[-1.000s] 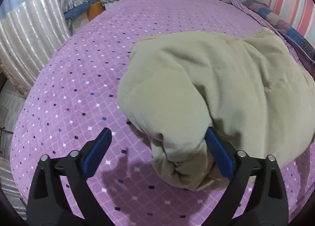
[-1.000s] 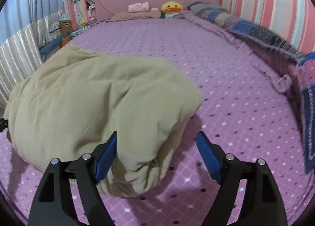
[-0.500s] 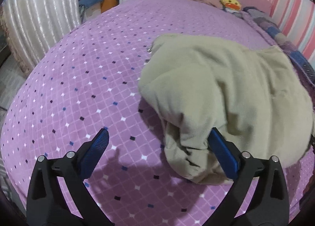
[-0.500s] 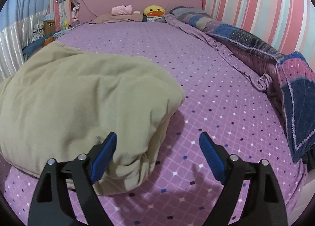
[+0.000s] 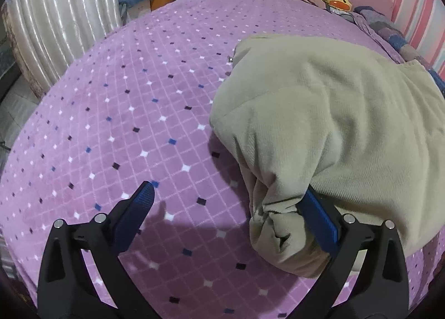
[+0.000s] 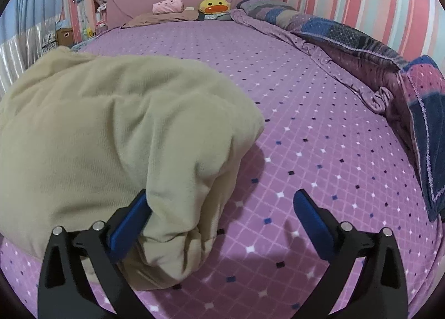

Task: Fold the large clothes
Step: 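Open both tools and release the jacket onto the bed, then pull both tools back away from the folded jacket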

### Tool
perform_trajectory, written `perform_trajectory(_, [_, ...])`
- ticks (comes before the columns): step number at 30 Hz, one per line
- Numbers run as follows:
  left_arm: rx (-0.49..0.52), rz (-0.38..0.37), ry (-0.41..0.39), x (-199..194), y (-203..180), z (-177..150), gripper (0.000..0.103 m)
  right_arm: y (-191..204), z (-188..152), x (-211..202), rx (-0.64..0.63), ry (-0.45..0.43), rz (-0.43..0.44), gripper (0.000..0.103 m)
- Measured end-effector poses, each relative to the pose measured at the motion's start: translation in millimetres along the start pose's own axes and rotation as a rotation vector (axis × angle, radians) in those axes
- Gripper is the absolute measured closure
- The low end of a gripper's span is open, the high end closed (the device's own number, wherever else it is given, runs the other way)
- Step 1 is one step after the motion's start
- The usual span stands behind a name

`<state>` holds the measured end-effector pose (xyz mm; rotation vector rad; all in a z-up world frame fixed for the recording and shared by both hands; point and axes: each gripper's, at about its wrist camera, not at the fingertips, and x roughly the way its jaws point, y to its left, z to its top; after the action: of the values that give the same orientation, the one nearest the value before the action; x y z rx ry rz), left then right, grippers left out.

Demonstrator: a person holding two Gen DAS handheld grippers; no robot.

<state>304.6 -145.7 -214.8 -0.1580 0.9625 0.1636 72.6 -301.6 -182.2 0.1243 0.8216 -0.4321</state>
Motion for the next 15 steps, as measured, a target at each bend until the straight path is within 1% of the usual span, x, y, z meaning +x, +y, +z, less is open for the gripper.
perform_trajectory(5, [0.004,0.012,-0.006,-21.3,-5.5,4.1,0.003,0.3,4.2,-32.2,0.029,-0.052,0.062,0.002])
perform_trajectory(7, [0.011,0.012,-0.016,-37.9,-7.8,-1.4,0.003,1.3,7.2,-45.4,0.052,-0.056,0.093,0.002])
perform_trajectory(9, [0.035,0.022,-0.025,-51.7,-17.9,-2.5,0.003,3.3,9.3,-54.0,0.075,-0.051,0.112,0.002])
perform_trajectory(11, [0.067,0.014,-0.029,-64.6,-30.0,-3.8,0.003,8.4,9.2,-62.9,0.096,-0.045,0.137,0.002])
perform_trajectory(13, [0.096,0.003,-0.046,-79.7,-44.6,-5.7,0.003,16.9,8.8,-70.3,0.084,-0.042,0.137,0.002])
perform_trajectory(15, [0.111,-0.011,-0.061,-93.5,-56.5,-6.7,0.003,27.7,8.7,-78.8,0.063,-0.032,0.115,0.002])
